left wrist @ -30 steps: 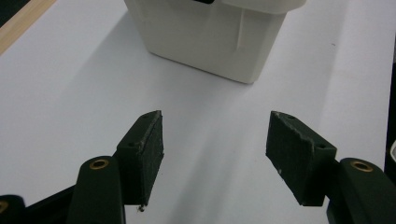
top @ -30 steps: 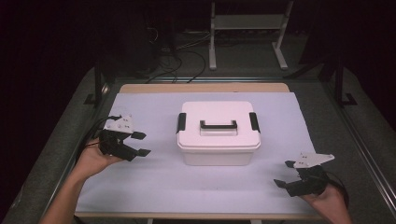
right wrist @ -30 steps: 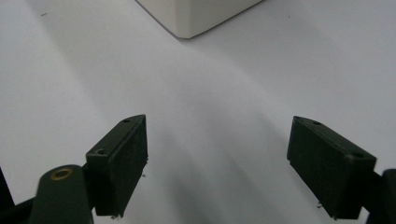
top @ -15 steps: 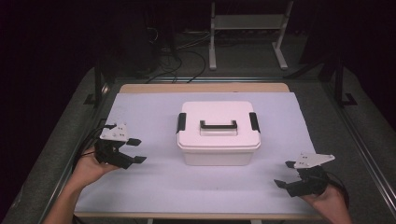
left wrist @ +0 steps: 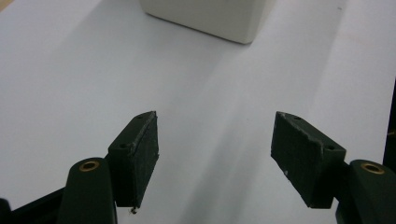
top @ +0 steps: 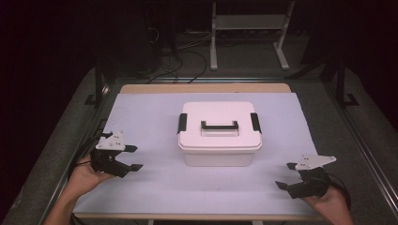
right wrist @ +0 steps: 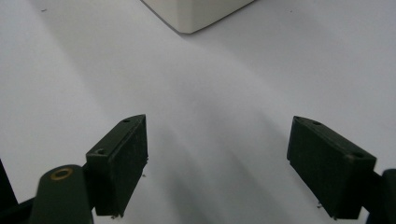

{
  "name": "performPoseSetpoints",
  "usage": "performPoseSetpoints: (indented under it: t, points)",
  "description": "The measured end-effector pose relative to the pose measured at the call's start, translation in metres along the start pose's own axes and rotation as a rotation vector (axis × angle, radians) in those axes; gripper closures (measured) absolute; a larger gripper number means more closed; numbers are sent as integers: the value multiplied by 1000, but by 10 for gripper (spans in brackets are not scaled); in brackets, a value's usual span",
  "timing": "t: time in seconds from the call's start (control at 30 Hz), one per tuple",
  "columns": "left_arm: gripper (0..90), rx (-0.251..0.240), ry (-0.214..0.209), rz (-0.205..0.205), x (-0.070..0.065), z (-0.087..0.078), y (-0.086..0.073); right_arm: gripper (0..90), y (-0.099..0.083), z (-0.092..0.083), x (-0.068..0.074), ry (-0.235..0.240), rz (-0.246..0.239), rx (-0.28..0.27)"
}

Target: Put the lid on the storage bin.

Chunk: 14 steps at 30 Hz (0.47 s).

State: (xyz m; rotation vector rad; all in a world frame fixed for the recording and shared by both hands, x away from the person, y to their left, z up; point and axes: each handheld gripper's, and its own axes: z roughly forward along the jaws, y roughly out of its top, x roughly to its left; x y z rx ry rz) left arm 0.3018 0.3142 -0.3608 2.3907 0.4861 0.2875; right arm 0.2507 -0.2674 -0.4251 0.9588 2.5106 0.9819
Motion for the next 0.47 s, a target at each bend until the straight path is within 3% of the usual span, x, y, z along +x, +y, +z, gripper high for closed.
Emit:
performPoseSetpoints:
  t: [0.47]
  points:
    - [257,6,14,-27,-10,1,-19,200,-3,-2,2,-2,5,-1]
